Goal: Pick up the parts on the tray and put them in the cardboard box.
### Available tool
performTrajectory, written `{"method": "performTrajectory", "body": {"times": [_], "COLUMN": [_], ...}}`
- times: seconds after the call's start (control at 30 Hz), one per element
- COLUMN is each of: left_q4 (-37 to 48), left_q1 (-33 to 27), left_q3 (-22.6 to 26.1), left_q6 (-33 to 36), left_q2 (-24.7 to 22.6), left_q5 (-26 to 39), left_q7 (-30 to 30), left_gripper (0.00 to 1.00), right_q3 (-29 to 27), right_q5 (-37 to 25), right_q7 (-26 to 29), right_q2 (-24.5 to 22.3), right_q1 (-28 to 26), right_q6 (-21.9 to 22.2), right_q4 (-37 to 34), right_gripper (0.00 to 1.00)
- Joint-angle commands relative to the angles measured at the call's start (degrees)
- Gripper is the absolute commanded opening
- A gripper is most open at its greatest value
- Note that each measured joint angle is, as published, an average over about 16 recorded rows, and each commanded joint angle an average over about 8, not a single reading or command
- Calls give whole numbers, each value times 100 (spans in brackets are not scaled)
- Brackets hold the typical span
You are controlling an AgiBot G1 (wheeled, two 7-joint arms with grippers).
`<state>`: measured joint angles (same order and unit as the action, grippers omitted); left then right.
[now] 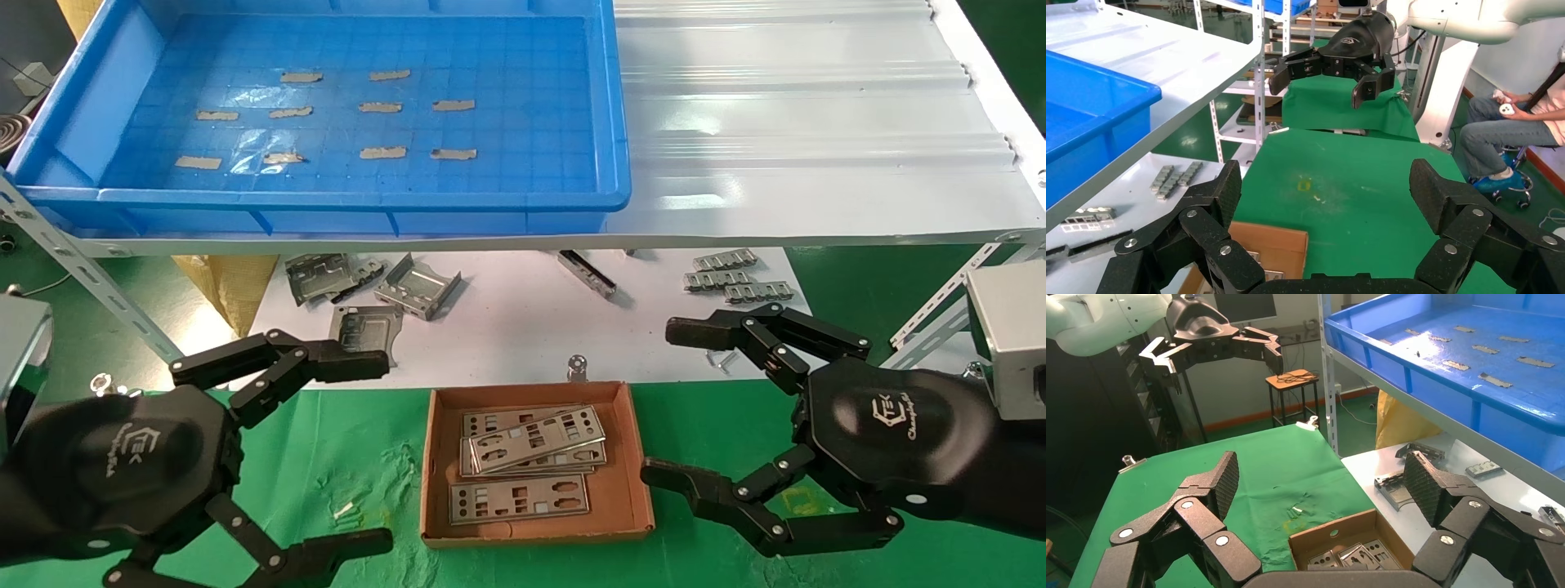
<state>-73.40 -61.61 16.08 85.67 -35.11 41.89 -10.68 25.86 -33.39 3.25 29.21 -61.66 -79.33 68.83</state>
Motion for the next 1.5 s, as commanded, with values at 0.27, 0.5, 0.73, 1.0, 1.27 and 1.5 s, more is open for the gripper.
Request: {"method": "performTrajectory", "body": {"times": [0.27,0.5,0.73,1.0,1.27,1.5], "left_q4": [0,0,0,0,0,0], "left_q1": [0,0,0,0,0,0], "left_q3": [0,0,0,0,0,0], "left_q6": [0,0,0,0,0,0], "left_q2": [0,0,0,0,0,0], "left_q5": [0,0,0,0,0,0], "left_q7": [0,0,0,0,0,0], "left_gripper": [100,100,100,100,100,100], "right_q3": [0,0,0,0,0,0], "right_q5": [0,0,0,0,0,0], "right_q7": [0,0,0,0,0,0], "right_q2": [0,0,0,0,0,0], "right_q1": [0,0,0,0,0,0], "right_q6": [0,0,0,0,0,0], "right_q4": [0,0,0,0,0,0], "right_gripper": [100,100,100,100,100,100]}}
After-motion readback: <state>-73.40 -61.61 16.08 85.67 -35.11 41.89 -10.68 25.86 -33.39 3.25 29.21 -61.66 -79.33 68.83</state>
